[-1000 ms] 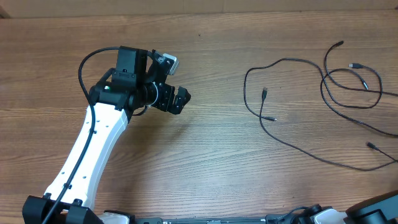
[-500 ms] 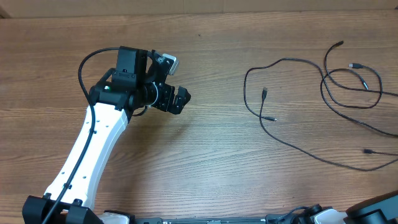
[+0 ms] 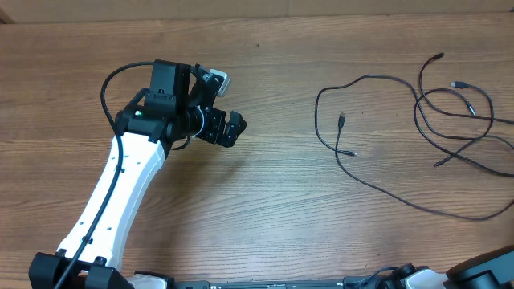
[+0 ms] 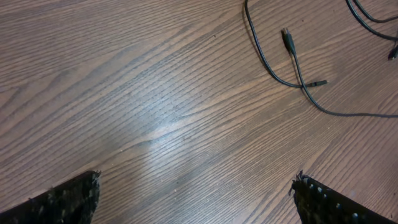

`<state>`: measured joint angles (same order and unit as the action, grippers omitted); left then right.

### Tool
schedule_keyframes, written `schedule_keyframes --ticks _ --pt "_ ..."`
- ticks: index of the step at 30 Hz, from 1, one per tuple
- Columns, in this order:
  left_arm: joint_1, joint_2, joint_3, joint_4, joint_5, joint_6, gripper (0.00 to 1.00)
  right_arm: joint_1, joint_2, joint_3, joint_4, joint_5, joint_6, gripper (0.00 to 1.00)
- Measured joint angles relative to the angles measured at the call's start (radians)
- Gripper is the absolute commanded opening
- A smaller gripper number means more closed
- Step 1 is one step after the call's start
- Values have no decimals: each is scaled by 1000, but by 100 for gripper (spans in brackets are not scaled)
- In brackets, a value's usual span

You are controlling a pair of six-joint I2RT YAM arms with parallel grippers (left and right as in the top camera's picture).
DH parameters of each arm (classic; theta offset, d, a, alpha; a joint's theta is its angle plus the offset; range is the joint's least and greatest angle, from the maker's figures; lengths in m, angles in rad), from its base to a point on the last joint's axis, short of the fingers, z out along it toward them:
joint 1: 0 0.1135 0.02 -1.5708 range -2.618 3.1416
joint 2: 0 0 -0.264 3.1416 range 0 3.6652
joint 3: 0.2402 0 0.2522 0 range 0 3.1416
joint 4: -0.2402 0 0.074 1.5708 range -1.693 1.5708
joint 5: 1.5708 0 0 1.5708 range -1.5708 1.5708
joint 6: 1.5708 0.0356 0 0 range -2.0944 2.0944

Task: Untangle cables

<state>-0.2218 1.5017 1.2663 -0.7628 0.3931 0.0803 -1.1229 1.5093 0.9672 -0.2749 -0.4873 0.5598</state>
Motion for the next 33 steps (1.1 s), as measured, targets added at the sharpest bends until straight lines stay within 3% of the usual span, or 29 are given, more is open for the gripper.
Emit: schedule_keyframes --ticks 4,9,14,17,22,33 --pt "0 0 0 0 0 0 100 98 0 0 -5 -164 -135 100" --pt "0 0 0 0 0 0 99 282 0 0 11 -209 -287 100" --pt "0 0 0 0 0 0 100 476 0 0 37 21 -339 100" --pt "0 0 0 0 0 0 100 548 0 0 37 280 -310 100" --pt "0 0 0 0 0 0 100 512 6 0 39 541 -219 100" --pt "0 0 0 0 -5 0 100 315 224 71 27 569 -156 100"
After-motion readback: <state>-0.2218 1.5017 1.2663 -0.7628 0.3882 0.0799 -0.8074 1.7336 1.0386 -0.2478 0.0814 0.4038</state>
